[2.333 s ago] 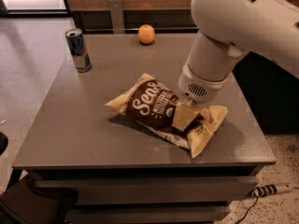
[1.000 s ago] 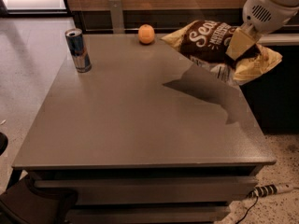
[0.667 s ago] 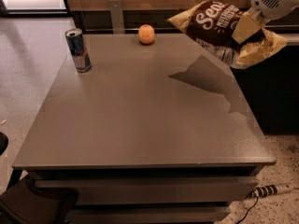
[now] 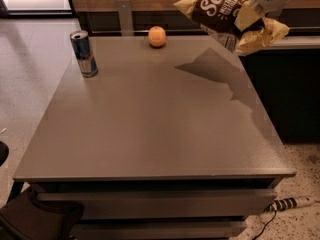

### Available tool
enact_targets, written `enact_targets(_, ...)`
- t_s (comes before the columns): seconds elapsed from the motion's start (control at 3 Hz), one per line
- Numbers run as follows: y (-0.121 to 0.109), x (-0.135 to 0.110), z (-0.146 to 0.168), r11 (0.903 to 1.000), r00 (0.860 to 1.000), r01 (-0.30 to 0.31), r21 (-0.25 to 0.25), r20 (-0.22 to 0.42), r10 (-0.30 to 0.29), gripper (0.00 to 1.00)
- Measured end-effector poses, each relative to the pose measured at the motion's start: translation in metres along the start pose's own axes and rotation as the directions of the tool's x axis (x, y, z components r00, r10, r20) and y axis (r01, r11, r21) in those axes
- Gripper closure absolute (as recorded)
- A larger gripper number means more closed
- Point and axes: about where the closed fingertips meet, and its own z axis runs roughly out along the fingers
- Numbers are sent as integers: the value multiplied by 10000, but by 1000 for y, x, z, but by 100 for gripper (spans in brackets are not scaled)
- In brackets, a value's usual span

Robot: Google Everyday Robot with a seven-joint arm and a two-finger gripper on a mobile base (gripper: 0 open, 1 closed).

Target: Move brown chip bag near orange

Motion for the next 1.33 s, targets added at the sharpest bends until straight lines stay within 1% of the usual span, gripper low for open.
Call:
enact_targets(0.33,-17,-15,34,9963,9961,-859,37,-189,860,100)
enact_targets(0.67,-25,-19,51,9905,9902,-1371,-30,-260,1370,100)
enact_targets(1.0,-25,-19,51,9906,9902,-1371,-31,-261,1370,100)
enact_targets(1.33,-37,-23,77,9762,9744,-2138,361,-635,2157,100)
